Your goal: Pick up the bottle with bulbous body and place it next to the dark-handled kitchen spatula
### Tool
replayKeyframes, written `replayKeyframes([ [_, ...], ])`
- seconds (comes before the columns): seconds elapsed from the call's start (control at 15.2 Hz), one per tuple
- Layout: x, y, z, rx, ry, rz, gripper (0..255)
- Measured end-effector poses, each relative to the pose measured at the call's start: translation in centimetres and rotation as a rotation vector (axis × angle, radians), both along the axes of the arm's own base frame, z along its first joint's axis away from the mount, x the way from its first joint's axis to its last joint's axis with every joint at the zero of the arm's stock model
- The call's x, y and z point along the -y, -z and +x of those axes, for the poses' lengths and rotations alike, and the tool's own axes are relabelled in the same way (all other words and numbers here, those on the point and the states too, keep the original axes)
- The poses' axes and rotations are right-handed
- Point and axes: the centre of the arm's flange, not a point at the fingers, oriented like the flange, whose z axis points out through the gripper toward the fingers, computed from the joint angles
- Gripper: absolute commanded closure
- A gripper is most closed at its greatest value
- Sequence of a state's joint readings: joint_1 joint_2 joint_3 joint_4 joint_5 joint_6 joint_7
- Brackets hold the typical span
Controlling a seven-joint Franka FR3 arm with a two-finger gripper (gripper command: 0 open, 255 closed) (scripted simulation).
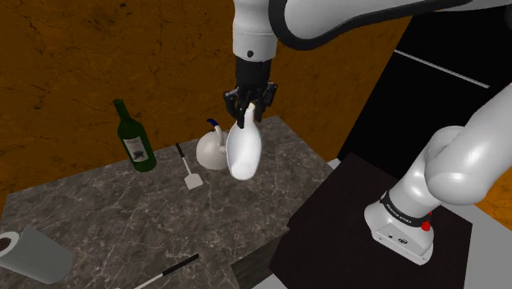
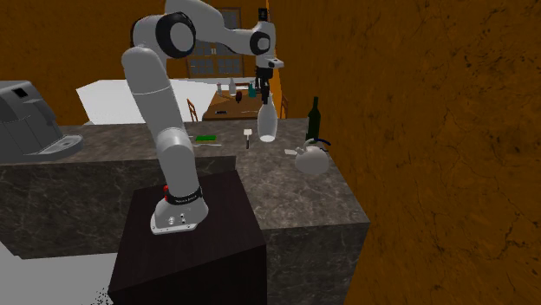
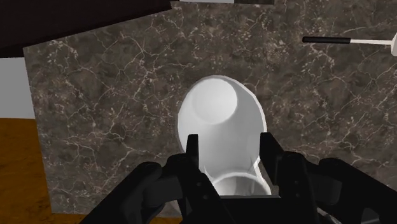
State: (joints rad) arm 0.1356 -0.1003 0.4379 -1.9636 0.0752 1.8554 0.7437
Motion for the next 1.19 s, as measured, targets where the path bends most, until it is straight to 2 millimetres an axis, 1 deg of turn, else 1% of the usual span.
replayKeyframes([
  [0.2,-3.2,1.7,1.6,0.0,0.0,0.0,255],
  [0.33,-5.7,2.8,2.2,0.0,-0.001,0.0,255],
  [0.4,-6.5,3.4,2.7,0.0,-0.001,0.0,255],
  [0.46,-7.9,3.6,3.2,-0.001,-0.001,0.0,255],
  [0.53,-9.1,4.4,4.0,0.001,-0.001,0.001,255],
  [0.66,-11.1,5.6,4.8,-0.001,-0.001,0.001,255],
  [0.79,-13.5,6.4,5.8,0.0,-0.001,0.002,255],
  [0.99,-16.5,8.3,7.2,0.0,-0.001,0.002,255],
  [1.12,-18.7,8.8,8.3,0.0,0.0,0.002,255],
  [1.19,-19.5,9.5,8.6,0.0,0.0,0.002,255],
])
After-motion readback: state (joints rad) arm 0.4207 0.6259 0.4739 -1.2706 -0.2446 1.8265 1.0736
